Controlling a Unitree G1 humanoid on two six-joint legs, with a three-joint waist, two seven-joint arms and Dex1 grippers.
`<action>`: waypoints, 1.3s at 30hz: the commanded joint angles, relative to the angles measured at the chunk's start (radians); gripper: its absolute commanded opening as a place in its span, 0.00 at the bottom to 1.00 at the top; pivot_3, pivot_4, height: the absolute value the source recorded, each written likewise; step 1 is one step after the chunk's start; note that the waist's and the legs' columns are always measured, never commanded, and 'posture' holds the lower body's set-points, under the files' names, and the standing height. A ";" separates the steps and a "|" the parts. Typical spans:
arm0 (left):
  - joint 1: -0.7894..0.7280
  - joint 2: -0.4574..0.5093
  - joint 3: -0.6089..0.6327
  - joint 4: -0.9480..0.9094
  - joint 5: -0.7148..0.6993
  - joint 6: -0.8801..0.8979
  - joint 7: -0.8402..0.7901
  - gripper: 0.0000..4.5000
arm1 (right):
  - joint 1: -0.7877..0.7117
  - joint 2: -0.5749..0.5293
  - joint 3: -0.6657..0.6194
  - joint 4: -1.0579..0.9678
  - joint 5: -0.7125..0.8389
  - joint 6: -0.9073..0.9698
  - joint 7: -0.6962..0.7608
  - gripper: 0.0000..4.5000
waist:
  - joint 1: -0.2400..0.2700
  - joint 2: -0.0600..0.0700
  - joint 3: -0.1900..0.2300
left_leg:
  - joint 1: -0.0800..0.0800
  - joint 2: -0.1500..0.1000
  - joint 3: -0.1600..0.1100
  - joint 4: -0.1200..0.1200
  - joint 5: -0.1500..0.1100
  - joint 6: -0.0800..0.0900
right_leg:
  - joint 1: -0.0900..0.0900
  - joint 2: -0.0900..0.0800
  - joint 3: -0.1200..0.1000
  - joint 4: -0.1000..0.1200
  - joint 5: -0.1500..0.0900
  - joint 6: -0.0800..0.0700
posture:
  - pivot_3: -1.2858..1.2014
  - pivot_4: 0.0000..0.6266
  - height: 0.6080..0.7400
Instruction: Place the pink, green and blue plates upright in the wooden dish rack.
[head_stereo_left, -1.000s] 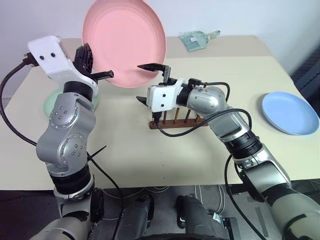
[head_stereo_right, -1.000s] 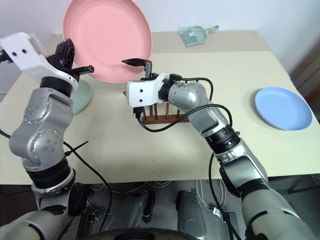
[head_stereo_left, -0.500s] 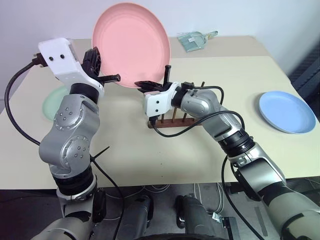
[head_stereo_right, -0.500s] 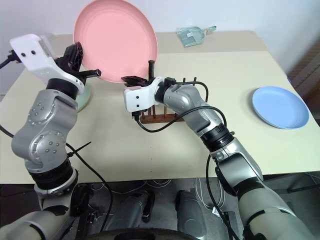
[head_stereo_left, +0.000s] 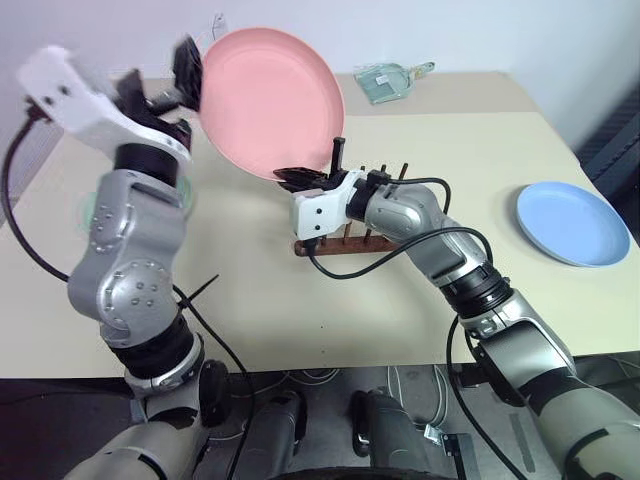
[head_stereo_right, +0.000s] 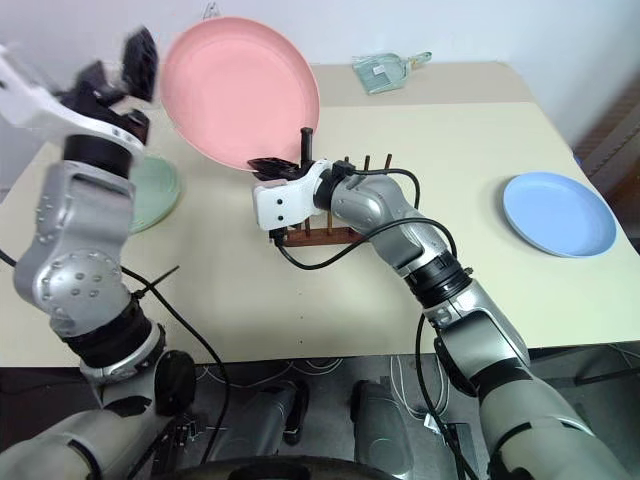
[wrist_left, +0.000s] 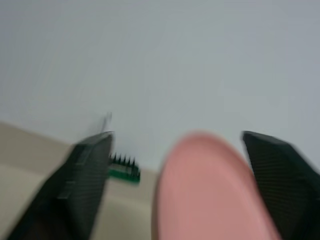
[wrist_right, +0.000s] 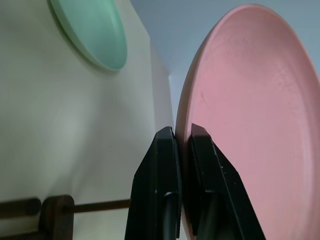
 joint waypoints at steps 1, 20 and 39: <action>-0.013 0.067 0.069 0.024 -0.031 -0.034 0.001 0.99 | -0.030 -0.018 -0.075 -0.047 0.040 -0.020 -0.016 0.00 | 0.000 0.000 0.000 | 0.000 0.000 0.000 0.000 0.000 0.000 | 0.000 0.000 0.000 0.000 0.000 0.000 | 0.52 0.24 1.00; 0.683 0.546 -0.179 -0.078 -0.061 -0.074 -0.817 0.99 | 0.144 -0.113 -0.691 -0.466 1.219 0.943 0.196 0.00 | 0.001 0.003 0.001 | 0.000 0.002 0.002 -0.005 -0.005 0.007 | -0.002 0.000 0.007 -0.002 -0.002 -0.005 | 0.52 0.24 1.00; 0.714 0.503 -0.316 -0.051 -0.013 -0.118 -0.901 0.99 | 0.305 -0.081 -0.862 -0.431 1.588 1.120 -0.034 0.00 | 0.002 0.004 0.002 | -0.001 0.003 0.004 -0.012 -0.005 0.011 | -0.002 0.000 0.007 -0.013 -0.002 -0.007 | 0.52 0.24 1.00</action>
